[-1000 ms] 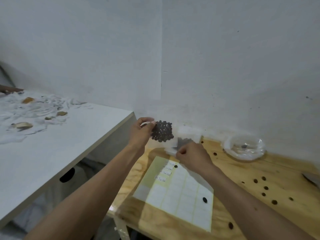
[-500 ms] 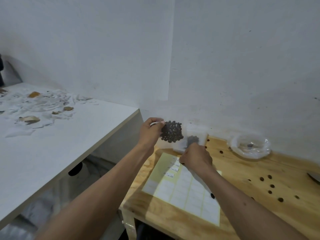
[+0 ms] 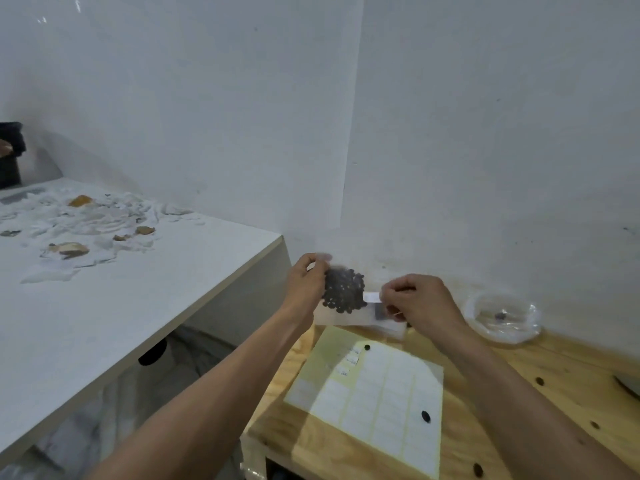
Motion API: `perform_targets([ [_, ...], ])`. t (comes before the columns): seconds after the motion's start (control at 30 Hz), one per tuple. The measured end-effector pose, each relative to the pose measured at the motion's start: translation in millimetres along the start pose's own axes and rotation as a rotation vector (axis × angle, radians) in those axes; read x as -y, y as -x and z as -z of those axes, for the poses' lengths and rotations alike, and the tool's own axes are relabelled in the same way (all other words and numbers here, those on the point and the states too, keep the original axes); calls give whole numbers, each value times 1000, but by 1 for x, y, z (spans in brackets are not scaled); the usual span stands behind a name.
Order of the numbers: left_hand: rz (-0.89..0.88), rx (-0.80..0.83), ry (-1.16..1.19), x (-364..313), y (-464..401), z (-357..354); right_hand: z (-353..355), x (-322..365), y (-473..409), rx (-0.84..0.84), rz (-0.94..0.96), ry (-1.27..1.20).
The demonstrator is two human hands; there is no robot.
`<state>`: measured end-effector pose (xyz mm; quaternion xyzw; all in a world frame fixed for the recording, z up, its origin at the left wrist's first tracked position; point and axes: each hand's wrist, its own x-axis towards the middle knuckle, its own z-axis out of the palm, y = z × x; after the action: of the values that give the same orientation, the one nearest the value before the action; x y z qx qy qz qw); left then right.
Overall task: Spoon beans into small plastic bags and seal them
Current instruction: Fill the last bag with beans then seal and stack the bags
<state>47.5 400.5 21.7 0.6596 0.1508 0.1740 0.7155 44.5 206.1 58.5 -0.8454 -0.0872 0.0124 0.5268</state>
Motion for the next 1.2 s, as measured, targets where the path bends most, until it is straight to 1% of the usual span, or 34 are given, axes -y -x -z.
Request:
perform_targets([
  [0.07, -6, 23, 25, -4, 10, -13, 12, 9, -3, -44, 36, -99],
  [0.13, -17, 42, 44, -7, 20, -27, 19, 14, -6, -64, 60, -148],
  [0.23, -30, 63, 70, -13, 30, -46, 25, 13, -11, -153, 117, -74],
  [0.37, -49, 106, 83, -20, 39, -64, 30, 7, -14, -258, 157, -46],
  [0.5, -51, 127, 38, -23, 44, -77, 35, 3, -11, -342, 205, 9],
  [0.83, -72, 125, 66, -26, 50, -100, 44, 1, -6, -439, 186, 205],
  [0.9, -55, 128, 98, -27, 49, -101, 46, -5, -9, -473, 178, 182],
  [0.97, -42, 141, 126, -28, 49, -102, 50, -9, -13, -447, 98, 10],
  [1.03, -43, 166, 132, -28, 48, -102, 57, -12, -16, -335, 8, -181],
  [1.1, -53, 193, 120, -28, 49, -103, 61, -15, -17, -215, -1, -282],
  [1.13, -58, 202, 112, -28, 50, -104, 62, -16, -16, -189, 12, -310],
  [1.2, -68, 209, 97, -25, 52, -106, 63, -20, -15, -195, 43, -330],
])
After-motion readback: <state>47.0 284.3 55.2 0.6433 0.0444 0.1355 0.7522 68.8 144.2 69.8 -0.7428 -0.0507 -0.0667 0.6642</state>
